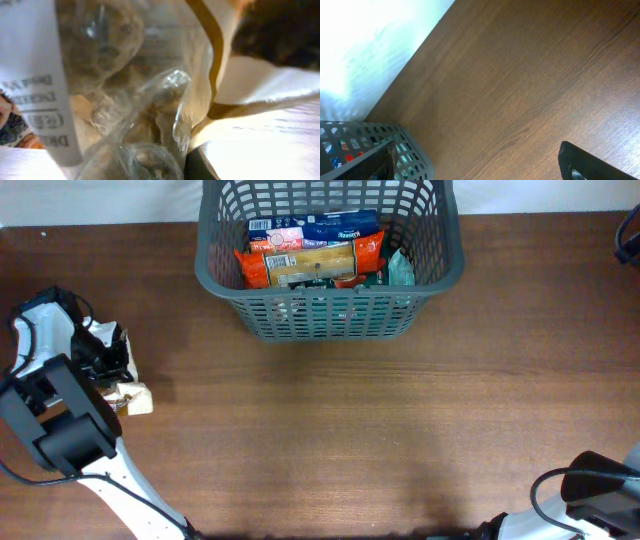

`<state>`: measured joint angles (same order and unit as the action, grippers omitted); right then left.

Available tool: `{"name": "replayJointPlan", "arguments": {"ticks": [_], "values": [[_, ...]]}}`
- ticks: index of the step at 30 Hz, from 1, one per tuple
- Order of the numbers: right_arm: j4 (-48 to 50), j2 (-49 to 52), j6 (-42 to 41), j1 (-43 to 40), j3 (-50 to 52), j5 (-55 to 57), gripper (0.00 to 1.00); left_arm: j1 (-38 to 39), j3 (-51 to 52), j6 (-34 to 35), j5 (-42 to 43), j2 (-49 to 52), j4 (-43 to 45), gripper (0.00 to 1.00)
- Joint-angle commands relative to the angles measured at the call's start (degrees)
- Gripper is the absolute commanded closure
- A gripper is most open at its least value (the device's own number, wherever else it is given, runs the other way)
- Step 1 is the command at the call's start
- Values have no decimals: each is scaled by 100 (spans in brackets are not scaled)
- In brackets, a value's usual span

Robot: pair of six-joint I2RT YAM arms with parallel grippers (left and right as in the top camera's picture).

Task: Pack container
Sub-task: 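Lift the clear snack bag and carry it into the basket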

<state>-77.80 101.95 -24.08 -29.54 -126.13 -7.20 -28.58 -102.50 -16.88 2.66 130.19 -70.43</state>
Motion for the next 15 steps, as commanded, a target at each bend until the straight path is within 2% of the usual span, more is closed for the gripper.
{"name": "replayJointPlan", "arguments": {"ticks": [1, 5, 9, 10, 11, 14, 15], "values": [[15, -118, -44, -11, 20, -11, 1, 37, -844, -35, 1091, 223, -688, 98], [15, -118, -44, -11, 20, -11, 1, 90, -2592, -31, 1921, 223, -1735, 98], [15, -118, -44, -11, 20, -11, 1, 297, -4787, -33, 2011, 190, -2411, 98], [15, -118, -44, -11, 20, -11, 1, 367, -5261, -35, 2006, 168, -2468, 98], [15, -118, -44, -11, 20, -11, 1, 542, -6216, -37, 2006, 87, -2457, 98], [15, -118, -44, -11, 20, -11, 1, 944, -7600, -52, 2006, -83, -2199, 98], [15, -118, -44, -11, 20, -11, 1, 1093, -7750, -57, 2006, -179, -2017, 98]]}}
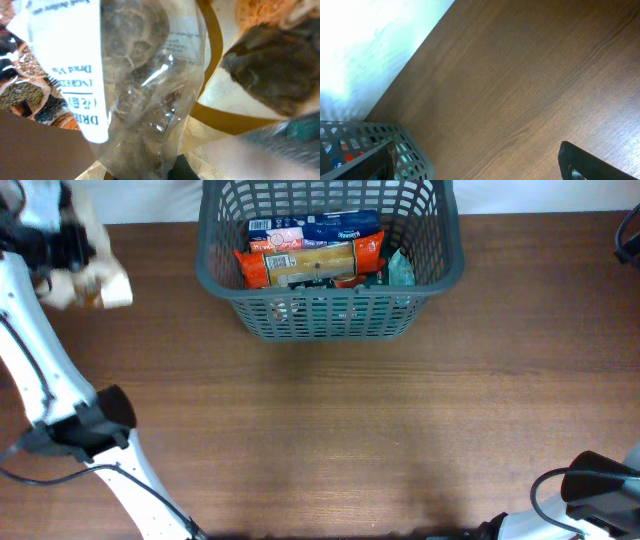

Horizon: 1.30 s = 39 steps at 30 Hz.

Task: Pack container
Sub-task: 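Lift the clear snack bag and carry it into the basket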

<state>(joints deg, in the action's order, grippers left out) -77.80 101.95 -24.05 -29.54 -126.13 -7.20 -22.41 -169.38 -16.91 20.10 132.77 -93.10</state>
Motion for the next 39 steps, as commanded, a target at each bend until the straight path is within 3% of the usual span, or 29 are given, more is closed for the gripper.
{"name": "replayJointPlan", "arguments": {"ticks": [1, 4, 8, 13, 20, 27, 37, 39], "values": [[15, -118, -46, -11, 20, -11, 1, 667, -997, -81, 260, -699, 514, 98], [15, -118, -46, -11, 20, -11, 1, 1233, -1005, -509, 240, -1071, 968, 98], [15, -118, -46, -11, 20, -11, 1, 2236, -1003, -2164, 186, -1281, 1217, 98], [15, -118, -46, -11, 20, -11, 1, 3506, -813, -3832, -881, -1224, 988, 98], [15, -118, -46, -11, 20, -11, 1, 4498, 330, -5226, -1810, -940, 935, 98], [15, -118, -46, -11, 20, -11, 1, 4859, 1703, -5318, -2507, -505, 1572, 98], [15, -118, -46, -11, 20, -11, 1, 4889, 2159, -4826, -2487, -94, 1679, 98], [15, -118, -46, -11, 20, -11, 1, 4889, 2205, -4819, -2485, -81, 1685, 89]]}}
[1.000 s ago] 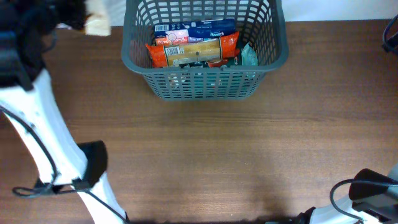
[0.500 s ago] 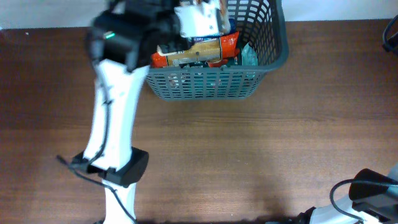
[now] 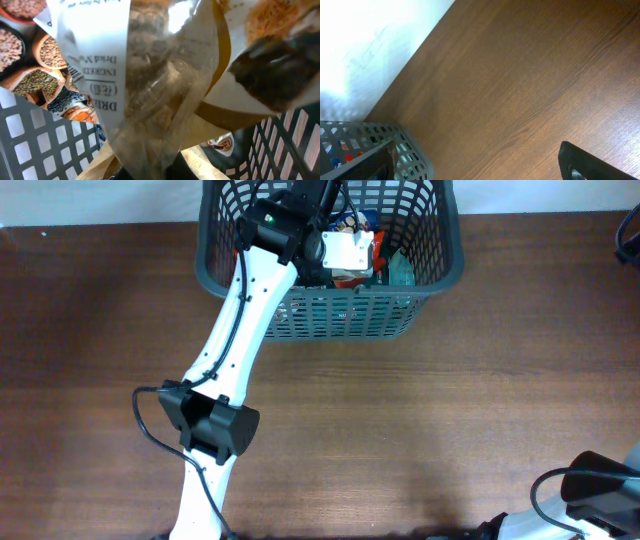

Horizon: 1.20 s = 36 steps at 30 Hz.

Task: Pack container
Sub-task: 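Lift the clear snack bag and carry it into the basket, then release the snack bag and withdraw the left gripper to the left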

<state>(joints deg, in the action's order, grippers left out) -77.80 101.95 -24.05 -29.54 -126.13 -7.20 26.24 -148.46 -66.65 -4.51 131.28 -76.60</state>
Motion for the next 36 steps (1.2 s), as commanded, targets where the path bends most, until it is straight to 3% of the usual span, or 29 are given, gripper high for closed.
{"name": "replayJointPlan", "arguments": {"ticks": [1, 7, 10, 13, 15, 20, 26, 30, 34, 35, 36], "values": [[15, -118, -46, -11, 20, -11, 1, 24, 127, 205, -24, 74, 44, 82], [15, -118, -46, -11, 20, -11, 1, 24, 127, 841, -26, 72, 203, 38], [15, -118, -46, -11, 20, -11, 1, 37, 122, 1215, -142, -35, 356, 37], [15, -118, -46, -11, 20, -11, 1, 57, 120, 1644, -798, -369, 562, 37], [15, -118, -46, -11, 20, -11, 1, 52, 120, 1902, -1196, -745, 662, 32], [15, -118, -46, -11, 20, -11, 1, -328, 120, 2428, -1244, -1751, 671, 28], [15, -118, -46, -11, 20, -11, 1, -1742, 122, 3917, -658, -2592, 664, 28], [15, -118, -46, -11, 20, -11, 1, -2791, 138, 5362, -654, -2634, 101, 28], [15, -118, -46, -11, 20, -11, 1, -3738, 658, 5720, 109, -2575, -332, 28], [15, -118, -46, -11, 20, -11, 1, -3895, 833, 5722, 306, -2575, -317, 20], [15, -118, -46, -11, 20, -11, 1, -4061, 1047, 5720, 487, -2575, -310, 1]]}}
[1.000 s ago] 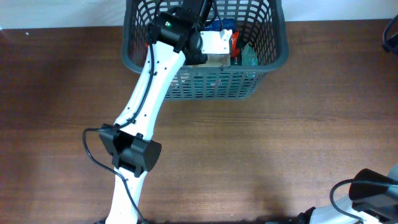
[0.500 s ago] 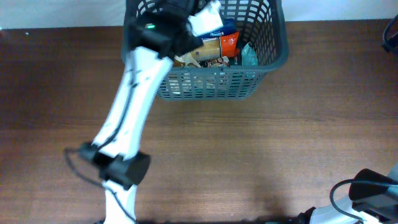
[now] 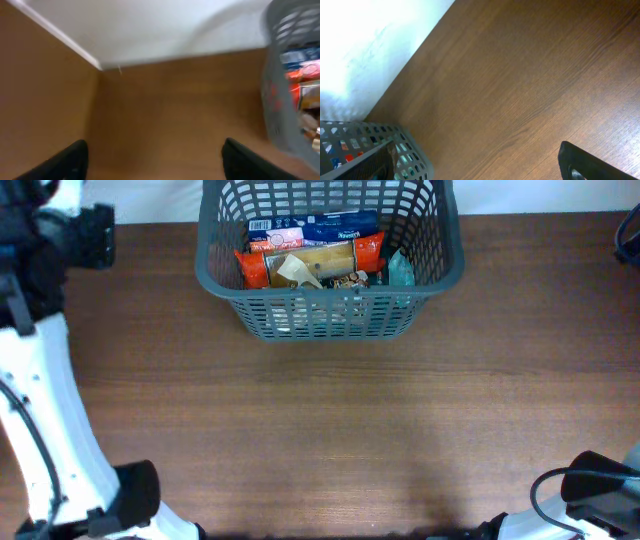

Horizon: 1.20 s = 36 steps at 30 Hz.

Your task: Pack container

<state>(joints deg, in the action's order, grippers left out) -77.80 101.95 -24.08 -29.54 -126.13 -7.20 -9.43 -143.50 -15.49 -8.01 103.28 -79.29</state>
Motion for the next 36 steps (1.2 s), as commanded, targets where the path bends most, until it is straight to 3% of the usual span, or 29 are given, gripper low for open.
{"name": "replayJointPlan", "arguments": {"ticks": [1, 9, 17, 25, 31, 36], "values": [[15, -118, -44, -11, 20, -11, 1, -625, 734, 603, 911, 225, -42, 1], [15, -118, -44, -11, 20, -11, 1, -1023, 1904, 603, 918, 225, -48, 1], [15, -273, -44, 96, 20, 0, 1, -1023, 2214, 601, 918, 225, -50, 1], [20, -1154, -42, 1399, 83, 13, 1, -1023, 2214, 601, 916, 225, -50, 1], [20, -2415, -44, 2645, 1080, 11, 1, -1023, 2214, 603, 916, 225, -48, 1], [42, -4168, -42, 2879, 2942, 72, 1, -1023, 2214, 601, 916, 225, -50, 1]]}}
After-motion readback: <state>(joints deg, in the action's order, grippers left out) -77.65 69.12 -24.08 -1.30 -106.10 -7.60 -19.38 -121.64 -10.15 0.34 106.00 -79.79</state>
